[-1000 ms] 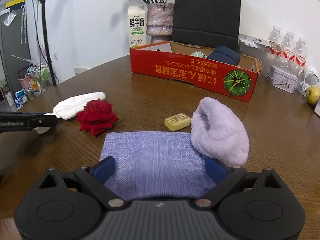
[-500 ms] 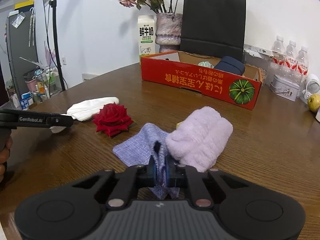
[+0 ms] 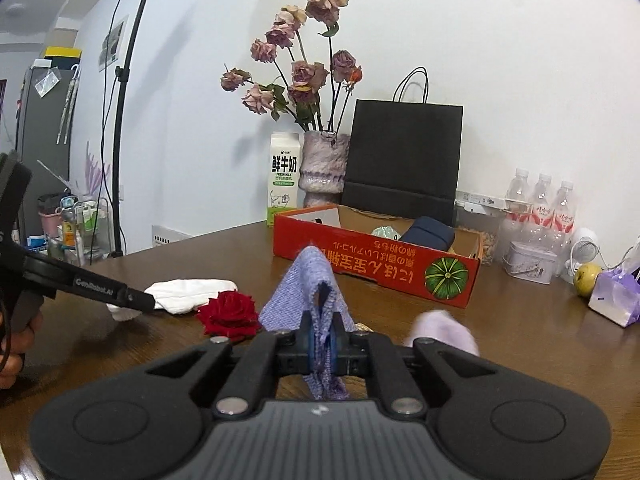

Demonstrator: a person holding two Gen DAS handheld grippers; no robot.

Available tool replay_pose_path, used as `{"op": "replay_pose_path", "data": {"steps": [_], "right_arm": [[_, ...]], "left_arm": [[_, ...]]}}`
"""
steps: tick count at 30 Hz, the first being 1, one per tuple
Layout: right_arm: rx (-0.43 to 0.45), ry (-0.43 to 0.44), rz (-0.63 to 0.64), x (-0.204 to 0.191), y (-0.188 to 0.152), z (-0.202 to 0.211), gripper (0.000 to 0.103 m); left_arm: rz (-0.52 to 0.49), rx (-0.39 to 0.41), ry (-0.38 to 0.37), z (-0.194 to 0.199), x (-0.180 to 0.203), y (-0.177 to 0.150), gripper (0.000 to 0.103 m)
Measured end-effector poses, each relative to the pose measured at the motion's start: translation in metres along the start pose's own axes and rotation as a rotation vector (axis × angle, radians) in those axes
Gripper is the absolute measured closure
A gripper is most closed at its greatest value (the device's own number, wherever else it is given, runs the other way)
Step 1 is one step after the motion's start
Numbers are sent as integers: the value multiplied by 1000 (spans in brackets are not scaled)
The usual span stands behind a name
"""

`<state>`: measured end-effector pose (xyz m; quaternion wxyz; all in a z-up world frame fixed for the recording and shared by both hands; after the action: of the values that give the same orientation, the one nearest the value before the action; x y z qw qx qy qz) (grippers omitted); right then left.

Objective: Organize objects
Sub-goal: 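Grasp the white bottle cap with the left gripper while the right grasps the lavender pouch, then carry the bottle cap and lavender pouch with both grippers over the red box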

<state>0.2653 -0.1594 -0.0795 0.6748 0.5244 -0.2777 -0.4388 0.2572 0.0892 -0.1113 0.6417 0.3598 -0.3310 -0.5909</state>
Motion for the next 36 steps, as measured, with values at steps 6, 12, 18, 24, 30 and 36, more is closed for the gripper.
{"op": "replay_pose_path", "data": {"steps": [6, 12, 18, 24, 30, 36], "right_arm": [[23, -13, 17, -4, -1, 4, 97], [22, -21, 11, -3, -1, 3, 97], [52, -23, -19, -2, 8, 0, 97], [86, -21, -39, -2, 30, -6, 97], [107, -19, -61, -4, 49, -16, 97], [117, -21, -78, -8, 63, -32, 97]], "left_arm": [[-55, 54, 26, 16, 16, -1, 63], [-74, 115, 4, 31, 33, 21, 63], [-88, 168, -4, 39, 47, 49, 63], [-83, 194, -12, 37, 58, 71, 63], [-76, 210, -24, 30, 68, 89, 62], [-57, 219, -30, 19, 71, 107, 62]]}}
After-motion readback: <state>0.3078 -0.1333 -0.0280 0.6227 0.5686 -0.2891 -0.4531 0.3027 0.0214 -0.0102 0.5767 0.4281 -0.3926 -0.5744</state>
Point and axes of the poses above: each gripper's, at about its wrist camera, not at the fingertips, and z roughly against the way its jaws point, x to its right, y to its top, the point moved 8 cm from there along -z, roughly the way its jaws point, and after that the axes turned 10 degrees about -z, right-handed, at the moved point
